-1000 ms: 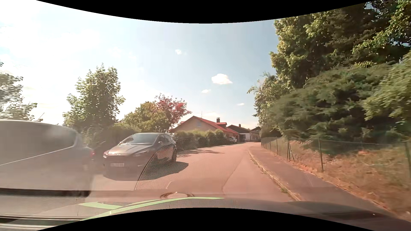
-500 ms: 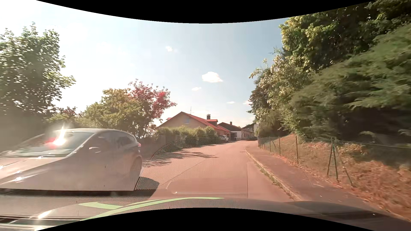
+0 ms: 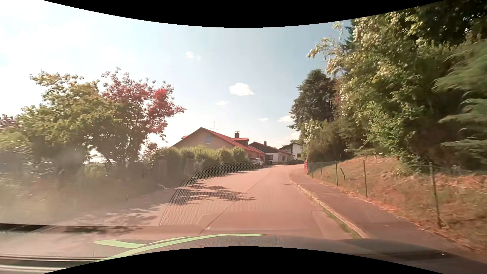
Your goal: Follow the waypoints while adhering to traffic rules and regulations
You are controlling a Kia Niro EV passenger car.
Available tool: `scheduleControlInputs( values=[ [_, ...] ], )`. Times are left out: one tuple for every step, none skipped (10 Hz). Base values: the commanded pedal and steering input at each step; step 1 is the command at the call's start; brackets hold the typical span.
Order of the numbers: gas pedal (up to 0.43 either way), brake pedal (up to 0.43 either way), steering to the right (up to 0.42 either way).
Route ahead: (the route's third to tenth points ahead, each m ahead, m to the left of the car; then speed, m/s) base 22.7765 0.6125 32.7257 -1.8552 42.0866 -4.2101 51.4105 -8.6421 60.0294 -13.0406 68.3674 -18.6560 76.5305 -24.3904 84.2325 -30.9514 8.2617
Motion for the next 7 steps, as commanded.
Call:
scheduleControlInputs(
  values=[
    [0.110, 0.000, 0.039],
    [0.110, 0.000, 0.039],
    [0.110, 0.000, 0.039],
    [0.110, 0.000, 0.039],
    [0.110, 0.000, 0.039],
    [0.110, 0.000, 0.039],
    [0.110, 0.000, 0.039]
  ],
)
